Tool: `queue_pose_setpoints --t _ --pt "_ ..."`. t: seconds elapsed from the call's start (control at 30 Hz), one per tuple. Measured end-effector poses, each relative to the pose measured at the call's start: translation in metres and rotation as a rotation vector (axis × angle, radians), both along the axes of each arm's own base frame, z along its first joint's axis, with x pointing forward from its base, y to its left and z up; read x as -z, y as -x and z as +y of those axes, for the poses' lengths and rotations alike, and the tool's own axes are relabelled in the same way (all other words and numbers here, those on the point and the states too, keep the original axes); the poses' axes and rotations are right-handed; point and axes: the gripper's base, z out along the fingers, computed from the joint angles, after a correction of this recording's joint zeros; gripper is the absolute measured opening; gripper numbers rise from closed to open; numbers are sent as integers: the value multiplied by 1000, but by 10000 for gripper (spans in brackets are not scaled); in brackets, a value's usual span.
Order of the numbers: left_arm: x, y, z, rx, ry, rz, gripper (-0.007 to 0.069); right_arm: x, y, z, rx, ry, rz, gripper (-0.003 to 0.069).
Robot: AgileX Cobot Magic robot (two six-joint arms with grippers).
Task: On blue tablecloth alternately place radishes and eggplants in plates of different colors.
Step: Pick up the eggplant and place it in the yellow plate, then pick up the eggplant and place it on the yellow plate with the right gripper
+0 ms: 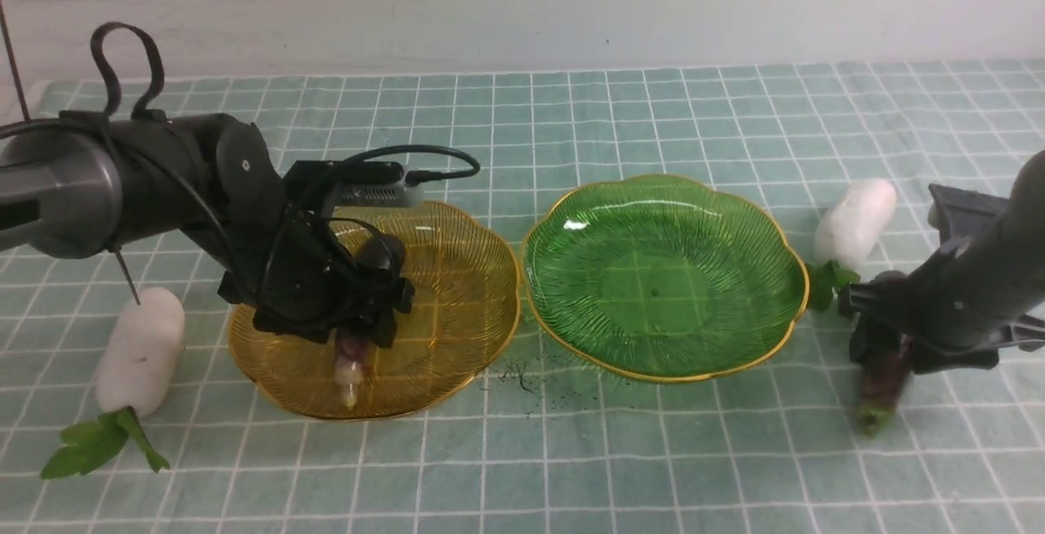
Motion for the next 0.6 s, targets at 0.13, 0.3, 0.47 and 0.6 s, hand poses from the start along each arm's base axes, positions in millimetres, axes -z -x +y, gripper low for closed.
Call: queue_pose_setpoints --t 0.13,0.3,0.47,0.6 --pt "-8 -1 0 10 -5 5 524 -10 4 -1 -35 17 49 334" --pt "-67 12 16 11 -66 -22 153 -90 19 6 -42 -41 -82 334" --pt "-109 35 32 -10 -73 -90 17 -138 24 39 -157 -129 -260 334" --pt "-137 65 56 -107 -49 -167 -7 -156 24 99 -345 -253 -325 334"
